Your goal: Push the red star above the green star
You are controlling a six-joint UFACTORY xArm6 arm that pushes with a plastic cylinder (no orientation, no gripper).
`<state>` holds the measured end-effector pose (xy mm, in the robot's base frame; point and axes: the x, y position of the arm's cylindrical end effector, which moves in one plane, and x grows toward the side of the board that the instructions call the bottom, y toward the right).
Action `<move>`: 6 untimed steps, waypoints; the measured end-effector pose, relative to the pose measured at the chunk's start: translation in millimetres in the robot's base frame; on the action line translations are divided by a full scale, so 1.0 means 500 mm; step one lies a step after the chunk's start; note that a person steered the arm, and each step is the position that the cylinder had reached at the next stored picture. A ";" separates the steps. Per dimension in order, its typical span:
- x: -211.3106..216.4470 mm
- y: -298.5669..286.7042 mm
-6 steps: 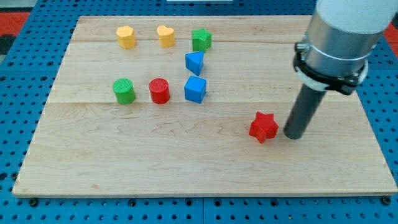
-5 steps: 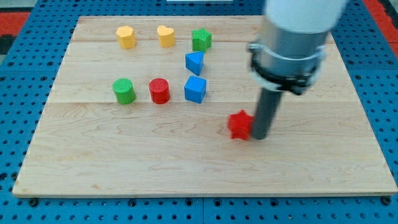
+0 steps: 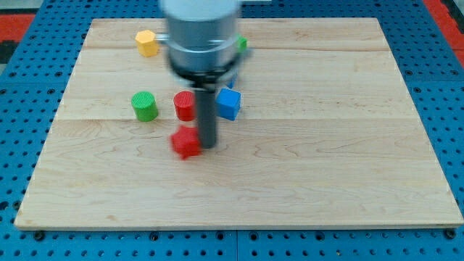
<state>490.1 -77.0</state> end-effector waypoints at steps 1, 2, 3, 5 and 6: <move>0.000 -0.176; 0.042 -0.092; 0.086 -0.138; -0.013 -0.243; 0.006 -0.252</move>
<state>493.3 -203.1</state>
